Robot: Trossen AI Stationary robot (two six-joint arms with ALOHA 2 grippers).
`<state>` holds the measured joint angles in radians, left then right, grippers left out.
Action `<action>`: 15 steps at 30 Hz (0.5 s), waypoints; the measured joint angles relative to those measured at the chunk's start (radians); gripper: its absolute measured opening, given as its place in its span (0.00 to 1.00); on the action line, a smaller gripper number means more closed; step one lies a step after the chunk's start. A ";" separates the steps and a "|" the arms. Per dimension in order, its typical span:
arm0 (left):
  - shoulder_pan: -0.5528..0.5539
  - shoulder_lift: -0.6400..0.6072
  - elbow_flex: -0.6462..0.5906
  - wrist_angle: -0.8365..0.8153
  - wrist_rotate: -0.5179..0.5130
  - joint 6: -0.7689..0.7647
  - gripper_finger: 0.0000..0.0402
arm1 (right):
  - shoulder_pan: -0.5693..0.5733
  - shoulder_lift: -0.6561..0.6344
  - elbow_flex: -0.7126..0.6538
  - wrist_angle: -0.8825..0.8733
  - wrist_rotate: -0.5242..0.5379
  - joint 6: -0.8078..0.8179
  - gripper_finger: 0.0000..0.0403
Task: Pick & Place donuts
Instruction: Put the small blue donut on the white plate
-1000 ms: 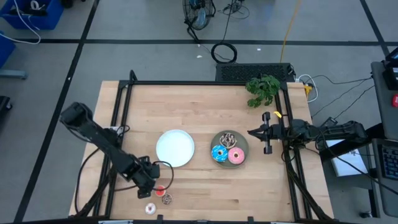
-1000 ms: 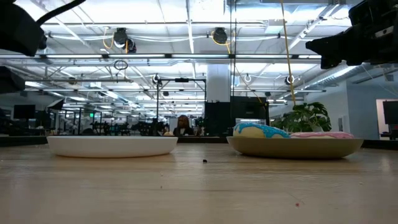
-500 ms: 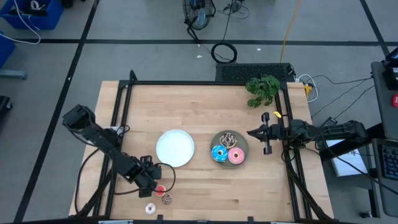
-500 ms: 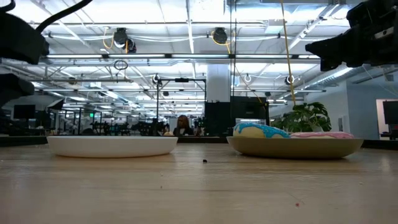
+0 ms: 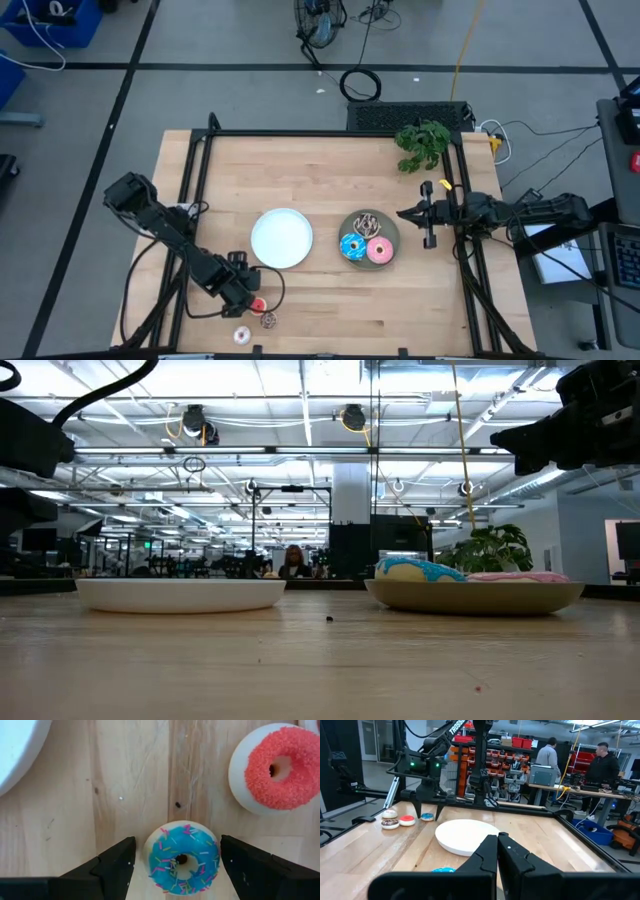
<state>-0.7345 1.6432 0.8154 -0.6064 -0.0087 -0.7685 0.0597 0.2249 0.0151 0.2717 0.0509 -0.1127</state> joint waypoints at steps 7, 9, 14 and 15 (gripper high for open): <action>-0.006 0.001 -0.002 -0.024 0.008 0.025 0.59 | 0.000 0.000 0.000 0.000 0.000 0.000 0.00; -0.005 0.002 -0.002 -0.027 0.006 0.026 0.53 | 0.000 0.000 0.000 0.000 0.000 0.000 0.00; -0.004 0.002 -0.003 -0.046 0.009 0.023 0.38 | 0.000 0.000 0.000 0.000 0.000 0.000 0.00; -0.004 0.001 -0.003 -0.052 0.016 0.022 0.35 | 0.000 0.000 0.000 0.000 0.000 0.000 0.00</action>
<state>-0.7383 1.6441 0.8127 -0.6584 0.0071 -0.7460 0.0597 0.2252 0.0151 0.2714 0.0506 -0.1126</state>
